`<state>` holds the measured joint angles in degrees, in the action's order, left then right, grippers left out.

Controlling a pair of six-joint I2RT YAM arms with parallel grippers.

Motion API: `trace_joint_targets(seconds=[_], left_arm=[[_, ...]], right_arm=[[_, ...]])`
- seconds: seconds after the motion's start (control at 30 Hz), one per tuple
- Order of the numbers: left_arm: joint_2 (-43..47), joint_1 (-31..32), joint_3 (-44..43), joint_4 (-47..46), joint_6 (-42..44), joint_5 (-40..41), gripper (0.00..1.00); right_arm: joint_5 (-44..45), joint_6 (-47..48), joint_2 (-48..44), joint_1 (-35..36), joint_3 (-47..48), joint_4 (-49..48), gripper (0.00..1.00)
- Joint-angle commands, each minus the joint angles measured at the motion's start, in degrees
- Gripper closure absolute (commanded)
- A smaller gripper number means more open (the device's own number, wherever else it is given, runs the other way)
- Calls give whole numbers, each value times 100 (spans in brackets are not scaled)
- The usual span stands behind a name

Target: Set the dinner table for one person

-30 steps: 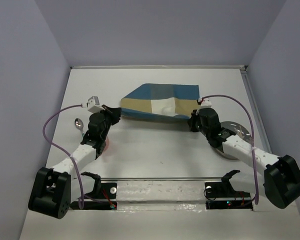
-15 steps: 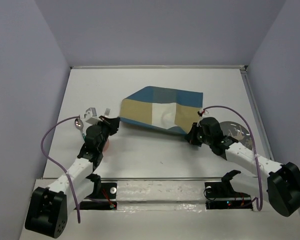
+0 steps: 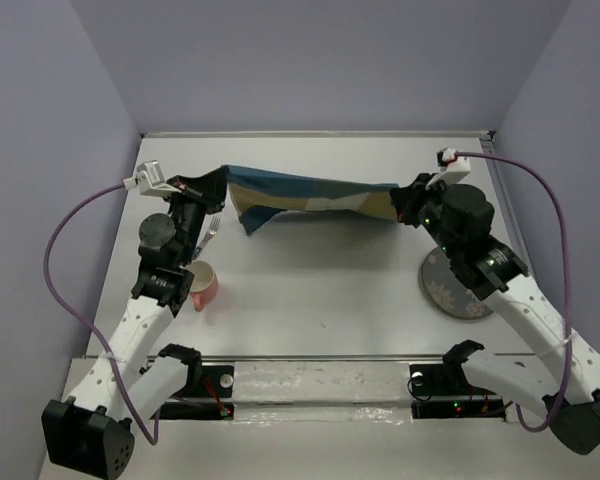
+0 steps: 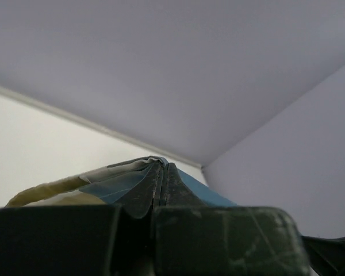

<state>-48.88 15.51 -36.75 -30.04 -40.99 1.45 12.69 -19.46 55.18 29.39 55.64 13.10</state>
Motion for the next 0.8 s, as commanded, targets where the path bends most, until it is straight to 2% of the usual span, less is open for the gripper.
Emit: trace_joint_targets(seconds=[0.0,0.2,0.33,0.47,0.63,0.77], left_arm=[[414,-83,-569,24,434,549,100],[301,-92,-877,69,487,453,100],[-86,-83,-1000,-19,434,426,100],[-656,-83,-1246,-160,478,444,100],[-1772,-118,-2194,-221,645,505,100],[-2675,-276,-3772,173,803,366,100]], right_arm=[[622,645,-419,-47,649,438,100],[507,1023,-403,-47,1098,527,100],[717,1322,62,-47,1204,246,100],[806,1647,923,-47,1511,-307,100],[516,1876,1986,-486,2327,-677,100],[392,2236,2883,-741,3601,-678,100]])
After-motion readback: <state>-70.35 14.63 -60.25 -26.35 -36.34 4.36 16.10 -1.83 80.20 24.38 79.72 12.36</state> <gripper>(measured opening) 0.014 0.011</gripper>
